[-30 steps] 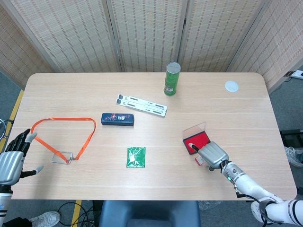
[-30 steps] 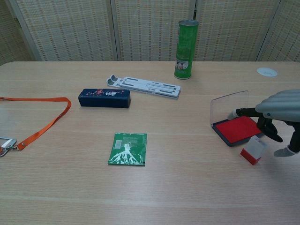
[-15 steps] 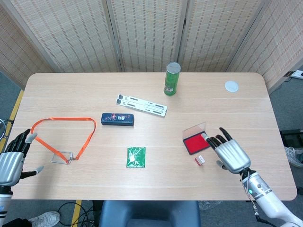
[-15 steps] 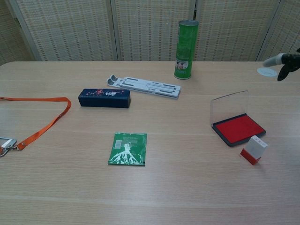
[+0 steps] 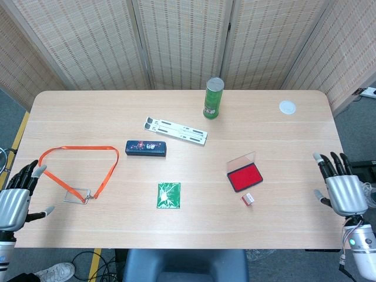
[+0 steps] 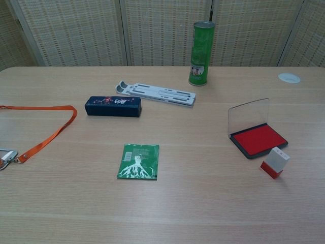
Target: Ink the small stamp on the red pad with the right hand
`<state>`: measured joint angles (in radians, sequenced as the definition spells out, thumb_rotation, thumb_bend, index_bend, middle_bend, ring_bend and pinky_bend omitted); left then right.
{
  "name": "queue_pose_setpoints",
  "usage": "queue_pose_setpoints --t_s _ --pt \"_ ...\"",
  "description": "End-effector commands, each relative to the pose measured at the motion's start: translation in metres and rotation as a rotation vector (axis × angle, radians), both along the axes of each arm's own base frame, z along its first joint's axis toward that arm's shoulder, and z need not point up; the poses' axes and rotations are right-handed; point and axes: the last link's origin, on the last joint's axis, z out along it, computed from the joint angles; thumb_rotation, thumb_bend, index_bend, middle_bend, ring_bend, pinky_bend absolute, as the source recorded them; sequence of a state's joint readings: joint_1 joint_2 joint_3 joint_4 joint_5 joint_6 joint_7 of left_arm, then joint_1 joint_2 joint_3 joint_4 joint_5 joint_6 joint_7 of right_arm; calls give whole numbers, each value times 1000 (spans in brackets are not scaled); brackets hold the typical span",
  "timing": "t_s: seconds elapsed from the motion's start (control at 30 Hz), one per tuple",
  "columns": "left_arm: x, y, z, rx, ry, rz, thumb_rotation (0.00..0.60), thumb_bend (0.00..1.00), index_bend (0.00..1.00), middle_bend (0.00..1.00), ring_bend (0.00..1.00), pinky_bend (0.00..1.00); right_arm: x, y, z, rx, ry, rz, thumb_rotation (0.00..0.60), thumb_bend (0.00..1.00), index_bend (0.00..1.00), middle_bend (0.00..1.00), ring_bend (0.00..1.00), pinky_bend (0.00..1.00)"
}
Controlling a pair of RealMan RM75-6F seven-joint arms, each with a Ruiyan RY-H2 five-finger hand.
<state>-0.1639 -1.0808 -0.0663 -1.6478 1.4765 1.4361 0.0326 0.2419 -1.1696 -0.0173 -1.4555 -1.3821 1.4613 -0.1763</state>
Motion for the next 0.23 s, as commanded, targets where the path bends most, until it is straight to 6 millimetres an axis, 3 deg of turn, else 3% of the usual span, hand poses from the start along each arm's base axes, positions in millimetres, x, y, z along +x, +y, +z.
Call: queue_pose_setpoints --t_s 0.03,0.23 --pt "0 0 1 2 -3 1 600 113 0 0 0 176 -3 2 -1 6 -30 -30 600 224 22 71 41 0" --pt "0 0 1 0 -5 -3 600 113 0 0 0 176 -2 4 -5 34 -31 -28 600 224 22 68 38 0"
